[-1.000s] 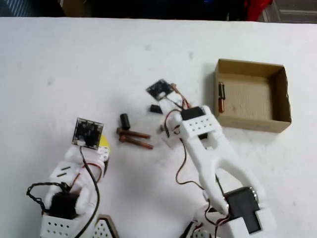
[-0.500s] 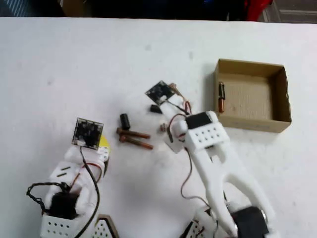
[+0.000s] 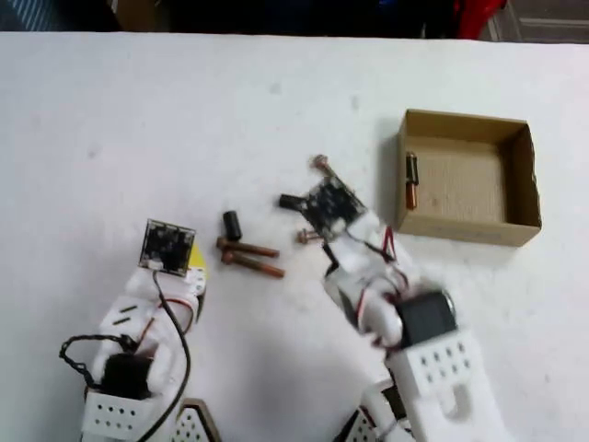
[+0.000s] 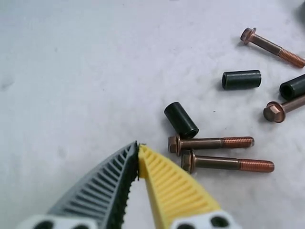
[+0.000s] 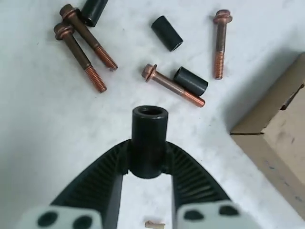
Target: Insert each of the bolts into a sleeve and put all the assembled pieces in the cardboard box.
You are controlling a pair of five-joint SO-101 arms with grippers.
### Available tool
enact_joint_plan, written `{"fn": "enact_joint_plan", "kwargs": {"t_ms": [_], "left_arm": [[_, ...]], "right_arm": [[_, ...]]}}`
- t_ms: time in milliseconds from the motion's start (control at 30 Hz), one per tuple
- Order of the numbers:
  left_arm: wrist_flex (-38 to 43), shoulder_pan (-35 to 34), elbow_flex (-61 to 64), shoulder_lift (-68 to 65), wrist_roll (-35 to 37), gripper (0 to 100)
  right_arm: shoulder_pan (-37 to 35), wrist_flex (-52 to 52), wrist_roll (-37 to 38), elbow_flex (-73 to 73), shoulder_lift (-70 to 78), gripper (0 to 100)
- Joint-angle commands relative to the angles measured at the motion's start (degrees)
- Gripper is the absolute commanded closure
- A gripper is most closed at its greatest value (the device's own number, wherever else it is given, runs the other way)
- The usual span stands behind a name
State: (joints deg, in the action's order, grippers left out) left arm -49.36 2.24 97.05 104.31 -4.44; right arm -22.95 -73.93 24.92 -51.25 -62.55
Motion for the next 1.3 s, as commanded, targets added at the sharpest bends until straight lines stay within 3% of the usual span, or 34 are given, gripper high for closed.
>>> {"fn": "enact_joint_plan", "kwargs": {"t_ms": [0, 367, 567, 833, 1100, 1267], "left_arm": [[1.85, 1.45, -0.09, 0.40, -0.26, 98], [-1.67, 2.59, -0.79, 0.40, -0.09, 98], [-13.54, 2.59, -12.31, 0.13, 5.19, 98], [-16.79, 2.77, -17.76, -0.57, 5.19, 98], [-16.79, 2.95, -32.97, -22.46, 5.54, 98], [-14.95, 2.95, -39.12, -37.14, 8.26, 98]], "right_arm": [[0.75, 4.00, -0.26, -4.48, -9.19, 98.1], [0.84, 8.13, -0.62, -15.91, -22.37, 98.1], [0.84, 8.40, -0.70, -20.22, -26.86, 98.1], [5.49, 8.48, -0.70, -22.42, -30.64, 98.1], [5.93, 8.57, -0.88, -24.70, -32.66, 98.1], [6.02, 9.19, -5.71, -27.08, -36.62, 98.1]]}}
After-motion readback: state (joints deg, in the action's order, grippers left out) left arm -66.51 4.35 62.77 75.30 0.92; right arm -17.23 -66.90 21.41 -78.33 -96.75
